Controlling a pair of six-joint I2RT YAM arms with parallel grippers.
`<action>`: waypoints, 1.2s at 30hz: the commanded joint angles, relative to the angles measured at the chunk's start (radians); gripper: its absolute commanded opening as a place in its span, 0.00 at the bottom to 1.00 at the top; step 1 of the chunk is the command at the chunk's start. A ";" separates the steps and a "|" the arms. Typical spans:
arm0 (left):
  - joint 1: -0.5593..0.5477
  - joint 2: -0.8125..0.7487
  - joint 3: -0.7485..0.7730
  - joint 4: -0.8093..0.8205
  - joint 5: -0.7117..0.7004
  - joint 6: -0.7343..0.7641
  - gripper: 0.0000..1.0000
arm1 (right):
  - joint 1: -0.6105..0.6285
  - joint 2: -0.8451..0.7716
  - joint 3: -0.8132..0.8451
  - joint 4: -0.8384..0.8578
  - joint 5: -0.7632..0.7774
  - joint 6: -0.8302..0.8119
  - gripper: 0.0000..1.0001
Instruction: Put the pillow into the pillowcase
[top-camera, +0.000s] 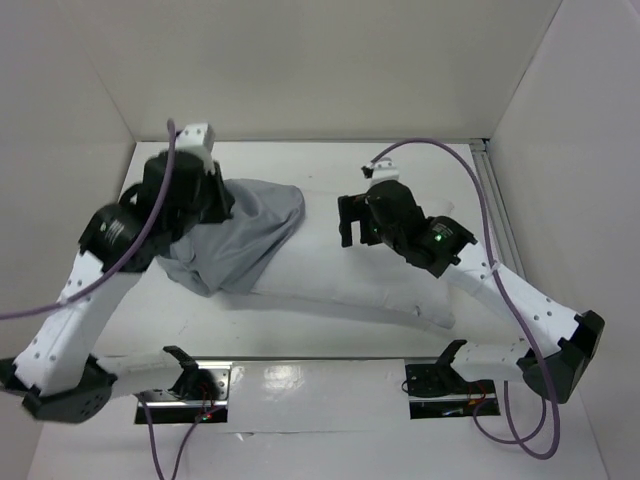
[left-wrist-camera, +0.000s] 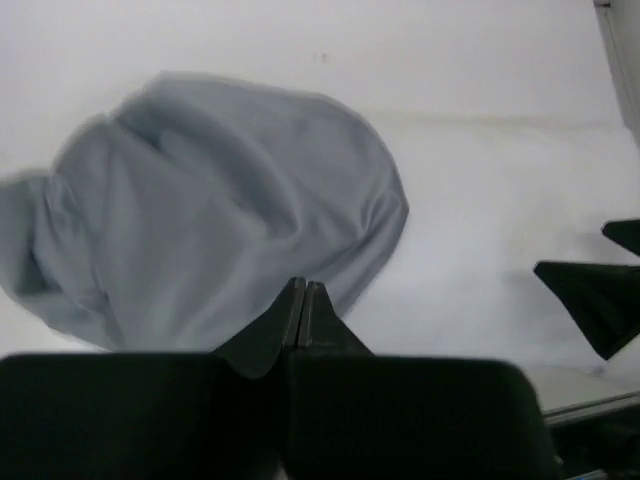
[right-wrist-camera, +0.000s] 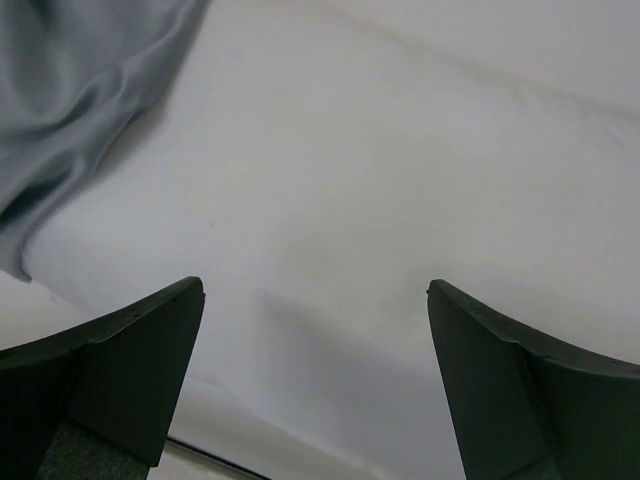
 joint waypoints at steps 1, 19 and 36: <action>-0.075 -0.127 -0.292 -0.016 -0.105 -0.186 0.00 | 0.099 0.011 0.042 -0.045 0.102 -0.122 1.00; -0.221 -0.276 -1.029 0.202 -0.209 -0.542 0.73 | 0.149 0.133 0.054 -0.140 0.122 -0.122 1.00; -0.132 -0.109 -0.985 0.311 -0.257 -0.486 0.08 | 0.083 0.011 -0.130 -0.384 0.107 0.273 1.00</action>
